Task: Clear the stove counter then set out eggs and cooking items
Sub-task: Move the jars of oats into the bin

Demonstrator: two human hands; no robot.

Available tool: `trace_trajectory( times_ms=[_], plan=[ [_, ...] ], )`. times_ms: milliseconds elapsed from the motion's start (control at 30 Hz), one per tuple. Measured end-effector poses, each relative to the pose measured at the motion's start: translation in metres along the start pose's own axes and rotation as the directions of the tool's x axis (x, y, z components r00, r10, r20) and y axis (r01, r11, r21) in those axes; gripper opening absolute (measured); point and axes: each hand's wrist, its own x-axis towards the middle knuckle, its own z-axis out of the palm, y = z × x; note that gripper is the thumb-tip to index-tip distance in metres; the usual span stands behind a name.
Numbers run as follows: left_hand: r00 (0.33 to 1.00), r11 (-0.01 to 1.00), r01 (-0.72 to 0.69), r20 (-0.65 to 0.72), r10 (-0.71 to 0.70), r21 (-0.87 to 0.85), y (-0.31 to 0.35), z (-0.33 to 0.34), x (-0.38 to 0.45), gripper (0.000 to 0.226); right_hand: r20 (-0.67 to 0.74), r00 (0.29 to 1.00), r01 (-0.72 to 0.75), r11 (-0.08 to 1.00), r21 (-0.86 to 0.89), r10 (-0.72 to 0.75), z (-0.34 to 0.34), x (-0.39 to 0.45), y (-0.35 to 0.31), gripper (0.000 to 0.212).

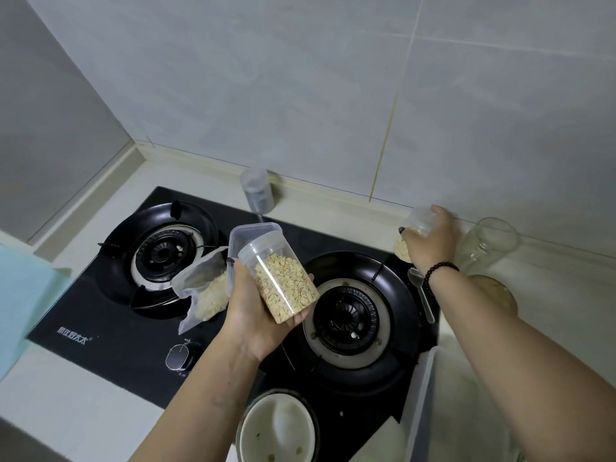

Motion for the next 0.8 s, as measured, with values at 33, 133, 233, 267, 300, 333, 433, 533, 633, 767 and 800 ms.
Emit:
trace_trajectory(
  times_ms=[33,133,233,267,300,333,433,533,633,767,800],
  plan=[
    [1.000,1.000,-0.007,0.006,0.007,-0.009,0.002,-0.003,-0.002,0.082,-0.008,1.000,0.024,0.999,0.037,-0.024,-0.004,-0.006,-0.006,0.067],
    [0.999,0.999,-0.033,0.037,0.034,-0.017,0.006,-0.009,-0.008,0.092,0.029,0.990,0.135,0.983,0.125,-0.140,-0.022,-0.027,-0.036,0.067],
    [0.997,0.999,-0.042,0.071,0.042,-0.011,0.010,-0.014,-0.018,0.092,0.167,0.954,0.227,0.964,0.135,-0.248,-0.048,-0.056,-0.076,0.064],
    [0.996,0.999,-0.037,0.083,0.039,-0.021,0.010,-0.015,-0.020,0.092,0.235,0.934,0.238,0.960,0.146,-0.268,-0.056,-0.065,-0.089,0.063],
    [0.995,0.999,-0.027,0.096,0.030,-0.035,0.010,-0.016,-0.023,0.091,0.299,0.913,0.240,0.958,0.157,-0.278,-0.063,-0.076,-0.102,0.063],
    [0.993,0.998,-0.015,0.117,0.021,-0.056,0.011,-0.018,-0.027,0.090,0.350,0.893,0.236,0.957,0.166,-0.281,-0.069,-0.088,-0.114,0.064],
    [0.977,0.989,0.046,0.211,-0.016,-0.138,0.017,-0.026,-0.036,0.077,0.445,0.849,0.231,0.957,0.174,-0.286,-0.082,-0.125,-0.148,0.072],
    [0.914,0.971,0.151,0.399,-0.065,-0.187,0.026,-0.036,-0.046,0.069,0.507,0.802,0.279,0.949,0.149,-0.316,-0.083,-0.164,-0.173,0.065],
    [0.841,0.955,0.223,0.533,-0.088,-0.194,0.036,-0.045,-0.054,0.070,0.546,0.770,0.334,0.938,0.097,-0.331,-0.074,-0.196,-0.187,0.062],
    [0.758,0.960,0.256,0.639,-0.128,-0.111,0.056,-0.058,-0.060,0.077,0.586,0.755,0.423,0.901,-0.095,-0.293,-0.043,-0.226,-0.201,0.057],
    [0.729,0.963,0.255,0.672,-0.134,-0.084,0.062,-0.063,-0.060,0.080,0.589,0.757,0.449,0.880,-0.154,-0.283,-0.033,-0.232,-0.203,0.062]
  ],
)
